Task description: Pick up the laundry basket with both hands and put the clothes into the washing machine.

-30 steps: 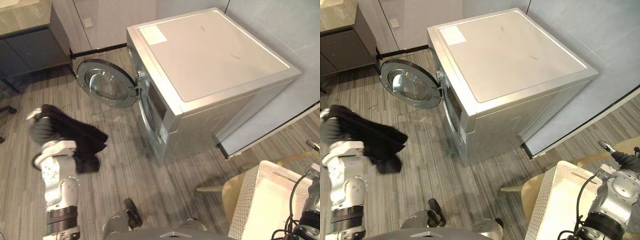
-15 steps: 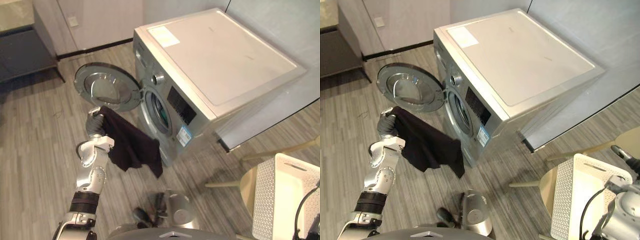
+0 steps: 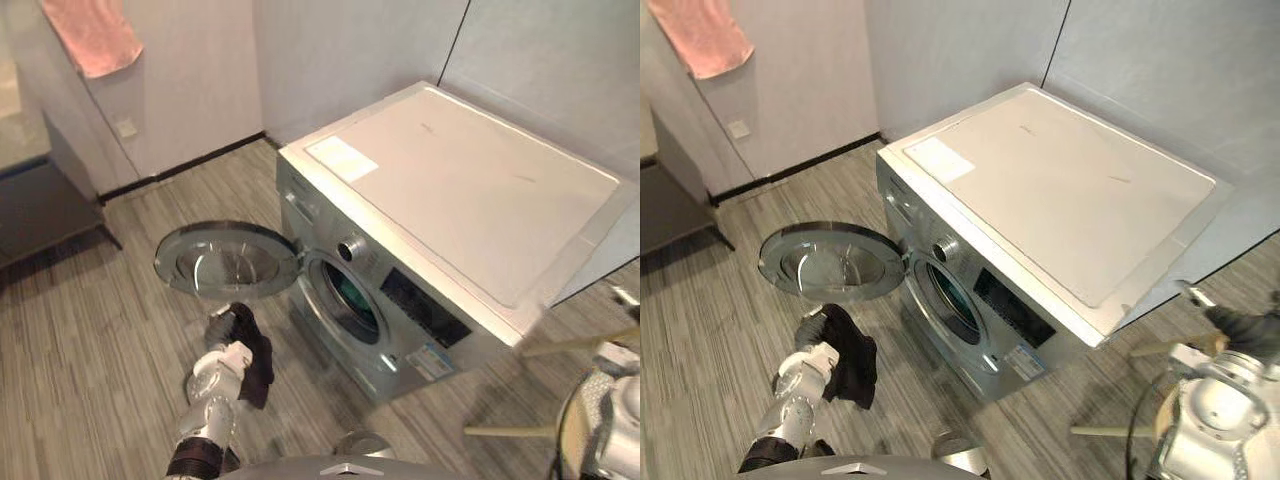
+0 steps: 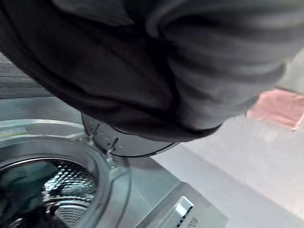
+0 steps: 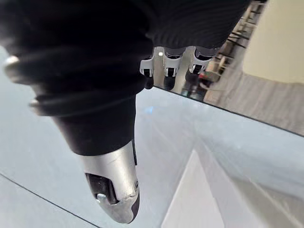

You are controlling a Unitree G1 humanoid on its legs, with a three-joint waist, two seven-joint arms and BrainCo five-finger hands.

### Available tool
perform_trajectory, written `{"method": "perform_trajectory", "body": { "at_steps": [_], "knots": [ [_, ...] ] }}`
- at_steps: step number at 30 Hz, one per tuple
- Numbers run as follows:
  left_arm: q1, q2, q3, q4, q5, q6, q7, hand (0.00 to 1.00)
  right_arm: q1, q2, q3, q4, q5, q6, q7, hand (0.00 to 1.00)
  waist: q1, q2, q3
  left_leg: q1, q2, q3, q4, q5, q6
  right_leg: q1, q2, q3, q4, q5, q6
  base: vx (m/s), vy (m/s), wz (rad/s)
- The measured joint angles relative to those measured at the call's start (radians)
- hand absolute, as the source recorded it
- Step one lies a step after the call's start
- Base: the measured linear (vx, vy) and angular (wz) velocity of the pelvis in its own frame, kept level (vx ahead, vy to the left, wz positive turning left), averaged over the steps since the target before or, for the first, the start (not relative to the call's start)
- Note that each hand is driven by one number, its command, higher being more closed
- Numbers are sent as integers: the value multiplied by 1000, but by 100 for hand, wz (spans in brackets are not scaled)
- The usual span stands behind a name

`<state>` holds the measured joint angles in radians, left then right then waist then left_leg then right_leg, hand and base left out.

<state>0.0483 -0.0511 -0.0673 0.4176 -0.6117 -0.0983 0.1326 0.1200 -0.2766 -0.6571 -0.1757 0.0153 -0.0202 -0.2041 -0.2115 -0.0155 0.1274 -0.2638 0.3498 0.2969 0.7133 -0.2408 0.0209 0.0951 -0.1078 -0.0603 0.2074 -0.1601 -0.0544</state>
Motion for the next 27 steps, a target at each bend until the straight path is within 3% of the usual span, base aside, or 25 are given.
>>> {"method": "perform_trajectory", "body": {
  "at_steps": [1,2,3,4,6,7,8,9,10,11,12,13,14,17,18,20,22,24,27],
  "knots": [
    [11,0,-63,1,8,0,-10,100,9,42,87,-29,17,-11,0,0,35,17,-16,33,-19,-120,-299,86,-27,-24,-43,55,20,-21,110,441,872,-173],
    [15,-10,-128,7,14,-1,-21,100,35,57,106,-88,27,-25,0,0,40,54,-38,26,-21,-132,-380,218,-25,-45,-56,80,27,-58,193,382,853,-152],
    [11,9,-169,23,37,-1,-36,100,43,103,117,-101,27,-44,0,0,29,38,-60,13,-38,-114,-337,176,-206,-53,-104,106,35,-93,245,249,661,-66],
    [-7,23,-180,70,49,1,-38,100,53,181,131,-102,28,-44,-1,0,10,-7,-73,-2,-95,-72,-297,132,-166,-93,-172,147,49,-84,241,179,578,-74],
    [-10,37,-181,98,49,1,-38,100,45,226,181,-102,28,-44,-8,0,8,-34,-77,-16,-106,12,-240,79,-132,-174,-197,210,43,21,244,119,584,-114],
    [-18,46,-186,109,48,4,-37,100,11,227,234,-99,26,-44,-23,0,19,-32,-74,-16,-92,105,-226,58,-104,-236,-208,208,11,119,225,40,521,-180],
    [-29,55,-194,108,48,5,-37,100,-38,226,270,-81,26,-45,-25,0,38,-22,-69,-10,-75,183,-237,51,-89,-283,-210,162,-53,227,181,1,544,-247],
    [-55,68,-201,105,47,6,-39,100,-103,229,318,-44,26,-47,-28,0,60,4,-47,4,-48,282,-266,47,-69,-310,-216,-12,-114,314,117,-30,282,-207],
    [-71,71,-201,105,46,8,-39,100,-125,228,341,-29,26,-45,-30,0,64,4,-38,6,-48,311,-269,43,-62,-321,-222,-110,-70,300,110,-61,309,-176],
    [-102,70,-205,105,46,14,-38,100,-139,228,371,-6,24,-43,-31,0,75,-4,-23,25,-52,362,-259,33,-45,-313,-232,-249,-18,248,93,-65,273,-117],
    [-120,70,-213,105,45,19,-37,100,-137,229,388,9,22,-35,-30,0,81,-2,-10,41,-55,382,-246,27,-34,-311,-235,-284,-3,225,79,-87,265,-98],
    [-137,66,-226,106,45,32,-38,100,-133,228,397,9,23,-25,-27,0,72,18,7,59,-61,390,-236,17,-22,-293,-235,-274,-3,205,106,-68,172,-54],
    [-141,66,-231,105,45,35,-38,100,-122,228,399,9,23,-20,-27,0,69,21,9,68,-65,394,-235,13,-25,-285,-234,-274,-10,206,110,-67,90,-36],
    [-145,66,-275,104,17,37,-37,100,-73,224,407,42,76,-15,-18,0,74,25,7,92,-50,428,-239,-11,-74,-250,-201,-246,-121,224,206,-74,-37,-48],
    [-144,66,-293,104,6,39,-36,100,-66,223,412,42,100,-18,-15,0,74,25,6,92,-43,439,-242,-14,-84,-252,-192,-242,-141,232,216,-98,-154,-54],
    [-142,55,-350,104,-39,55,-36,100,-16,216,455,50,200,-42,20,0,71,27,5,98,-18,458,-260,1,-105,-256,-147,-216,-196,256,211,-57,-131,-51],
    [-145,31,-361,104,-90,56,-26,100,18,218,496,70,217,-55,20,0,64,27,4,120,3,488,-269,26,-117,-266,-119,-188,-207,271,205,14,-108,-61],
    [-167,15,-348,102,-141,55,2,100,43,229,536,93,191,-51,5,0,60,30,2,128,39,529,-258,35,-121,-310,-88,-144,-177,276,209,39,-126,-77],
    [-235,6,-301,62,-204,28,83,100,81,275,587,135,60,-12,-41,0,36,31,26,111,109,557,-204,38,-123,-427,-46,-114,-25,219,176,38,-131,-58]
  ]
}}
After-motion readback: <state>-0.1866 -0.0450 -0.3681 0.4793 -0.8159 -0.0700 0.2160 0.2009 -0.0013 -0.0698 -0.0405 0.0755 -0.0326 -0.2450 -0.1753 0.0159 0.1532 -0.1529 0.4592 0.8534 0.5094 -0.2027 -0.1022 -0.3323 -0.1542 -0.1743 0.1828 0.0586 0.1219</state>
